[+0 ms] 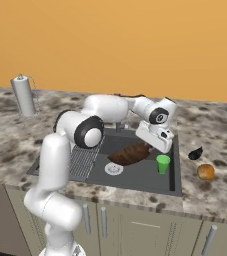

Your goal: Remove the eggplant and potato from the sink. Then move the bowl and cup from the counter to the sink for washing.

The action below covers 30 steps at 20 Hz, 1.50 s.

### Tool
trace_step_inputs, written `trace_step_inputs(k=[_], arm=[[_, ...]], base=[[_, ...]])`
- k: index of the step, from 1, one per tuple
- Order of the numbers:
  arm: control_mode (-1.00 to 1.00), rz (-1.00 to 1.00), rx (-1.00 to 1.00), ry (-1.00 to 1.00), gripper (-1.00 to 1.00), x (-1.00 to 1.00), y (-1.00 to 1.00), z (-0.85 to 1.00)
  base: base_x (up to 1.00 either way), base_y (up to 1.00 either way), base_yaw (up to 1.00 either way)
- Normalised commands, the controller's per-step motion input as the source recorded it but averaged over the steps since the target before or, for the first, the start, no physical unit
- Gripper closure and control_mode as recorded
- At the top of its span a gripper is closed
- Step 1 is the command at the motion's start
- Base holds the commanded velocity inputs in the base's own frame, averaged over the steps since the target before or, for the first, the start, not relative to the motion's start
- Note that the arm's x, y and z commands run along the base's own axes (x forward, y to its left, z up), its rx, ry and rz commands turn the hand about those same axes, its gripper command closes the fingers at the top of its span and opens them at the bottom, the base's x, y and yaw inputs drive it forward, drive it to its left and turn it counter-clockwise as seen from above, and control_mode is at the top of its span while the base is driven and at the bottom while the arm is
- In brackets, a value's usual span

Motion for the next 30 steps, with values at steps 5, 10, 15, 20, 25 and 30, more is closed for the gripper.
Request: trace_step_inputs(k=[5,10,15,20,25,30], arm=[[-1.00,0.00,0.00,0.00,1.00,0.29,0.05,-0.28],[-1.00,0.00,0.00,0.00,1.00,0.25,0.10,-0.29],[-1.00,0.01,0.00,0.00,1.00,0.24,0.12,-0.23],[-1.00,0.02,0.00,0.00,1.00,0.19,0.18,-0.29],[-1.00,0.04,0.00,0.00,1.00,0.16,0.16,-0.29],[-1.00,0.04,0.00,0.00,1.00,0.21,0.11,-0.28]], base=[[0.00,0.00,0.00],[0.00,0.00,0.00],[0.00,0.00,0.00],[0.00,0.00,0.00],[0.00,0.00,0.00],[0.00,0.00,0.00]])
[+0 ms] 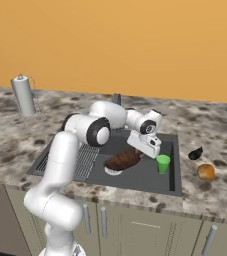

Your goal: Remove the eggplant and potato from the sink. Then move the bowl and cup from the counter to the sink for washing.

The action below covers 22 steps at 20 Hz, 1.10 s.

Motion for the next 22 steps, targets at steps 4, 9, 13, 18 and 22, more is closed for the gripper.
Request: trace_step_inputs(k=[4,9,13,18,22], arm=[[-1.00,0.04,0.00,0.00,1.00,0.22,0.10,-0.29],[-1.00,0.06,0.00,0.00,1.00,0.17,0.14,-0.28],[-1.00,0.07,0.00,0.00,1.00,0.11,0.17,-0.21],[-1.00,0.11,0.05,-0.02,1.00,-0.01,0.13,-0.02],[-1.00,0.09,0.11,-0.01,1.00,-0.02,0.11,0.04]], base=[[0.00,0.00,0.00],[0.00,0.00,0.00],[0.00,0.00,0.00],[0.00,0.00,0.00],[0.00,0.00,0.00]])
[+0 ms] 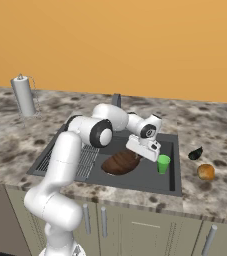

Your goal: Remove the eggplant and potato from the sink. Then move the bowl and cup from the counter to the sink for washing.

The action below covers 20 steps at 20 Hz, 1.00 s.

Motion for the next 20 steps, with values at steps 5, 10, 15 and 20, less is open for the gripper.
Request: trace_step_inputs(k=[5,10,15,20], arm=[[-1.00,0.09,0.15,0.00,1.00,-0.05,0.16,0.02],[-1.00,0.06,0.11,-0.06,1.00,0.01,0.17,-0.02],[-1.00,0.02,0.06,-0.04,1.00,0.03,0.13,-0.17],[-1.00,0.00,0.01,-0.04,1.00,0.00,0.13,-0.28]], base=[[0.00,0.00,0.00],[0.00,0.00,0.00],[0.00,0.00,0.00],[0.00,0.00,0.00]])
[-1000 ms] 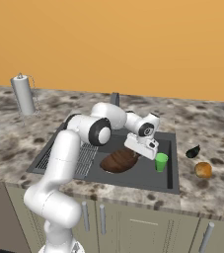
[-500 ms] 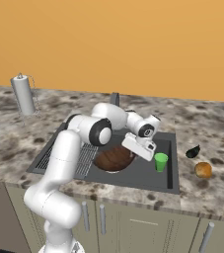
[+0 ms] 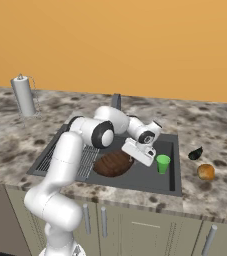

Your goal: Remove the eggplant and potato from the sink. Then move the bowl and cup from the counter to the sink for washing.

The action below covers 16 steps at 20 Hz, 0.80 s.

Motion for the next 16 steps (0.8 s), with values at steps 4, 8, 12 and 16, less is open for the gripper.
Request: trace_step_inputs(k=[4,8,12,16], arm=[[-1.00,0.00,0.00,-0.03,1.00,0.00,0.04,-0.27],[-1.00,0.00,0.00,-0.04,1.00,0.01,0.03,-0.25],[-1.00,0.00,0.00,0.00,1.00,0.01,0.02,-0.31],[-1.00,0.00,0.00,0.00,1.00,0.03,0.02,-0.36]], base=[[0.00,0.00,0.00],[0.00,0.00,0.00],[0.00,0.00,0.00],[0.00,0.00,0.00]])
